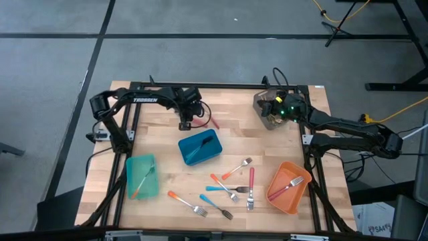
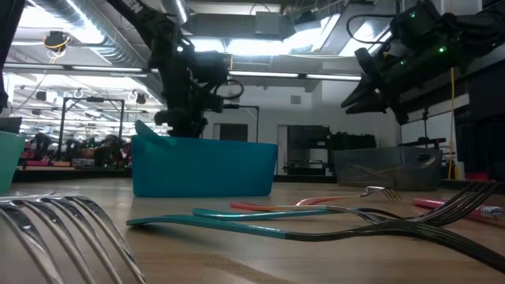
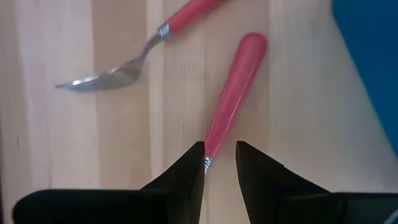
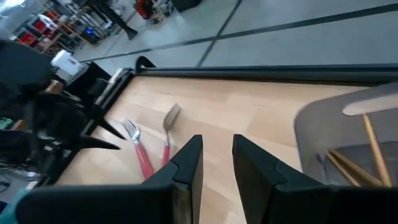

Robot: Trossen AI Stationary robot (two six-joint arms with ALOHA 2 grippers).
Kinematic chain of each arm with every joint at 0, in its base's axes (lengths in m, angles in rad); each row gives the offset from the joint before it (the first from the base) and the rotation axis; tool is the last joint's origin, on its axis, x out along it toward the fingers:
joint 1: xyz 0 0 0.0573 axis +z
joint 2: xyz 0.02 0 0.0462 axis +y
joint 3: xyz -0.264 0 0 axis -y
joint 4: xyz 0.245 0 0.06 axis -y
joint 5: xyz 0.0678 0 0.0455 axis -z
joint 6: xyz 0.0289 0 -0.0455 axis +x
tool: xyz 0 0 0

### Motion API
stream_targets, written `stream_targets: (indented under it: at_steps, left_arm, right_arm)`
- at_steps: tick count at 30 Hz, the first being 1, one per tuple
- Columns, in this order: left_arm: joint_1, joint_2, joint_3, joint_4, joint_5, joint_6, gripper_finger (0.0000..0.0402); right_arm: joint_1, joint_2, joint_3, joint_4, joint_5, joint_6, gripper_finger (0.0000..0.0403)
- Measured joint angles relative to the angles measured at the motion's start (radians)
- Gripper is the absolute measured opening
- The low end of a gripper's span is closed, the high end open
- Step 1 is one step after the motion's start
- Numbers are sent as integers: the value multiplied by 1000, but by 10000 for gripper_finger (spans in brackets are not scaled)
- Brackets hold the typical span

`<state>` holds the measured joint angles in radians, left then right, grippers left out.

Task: Sort silverware by color (type)
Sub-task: Put the top left pink fork into the orange bin

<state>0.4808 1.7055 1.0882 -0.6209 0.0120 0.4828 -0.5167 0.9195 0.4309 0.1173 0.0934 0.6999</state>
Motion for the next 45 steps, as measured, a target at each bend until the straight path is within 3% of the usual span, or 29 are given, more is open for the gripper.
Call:
stream_targets:
  at_steps: [13, 39, 45]
  left_arm:
    - [15, 105, 0, 13, -54, 68, 85]
    - [20, 162, 6, 4, -88, 157, 84]
    - [20, 164, 4, 3, -87, 158, 57]
  right_arm:
    - [0, 0, 0, 4, -1, -3, 79]
    - [0, 0, 0, -16, -1, -3, 79]
    - [0, 0, 0, -15, -9, -3, 79]
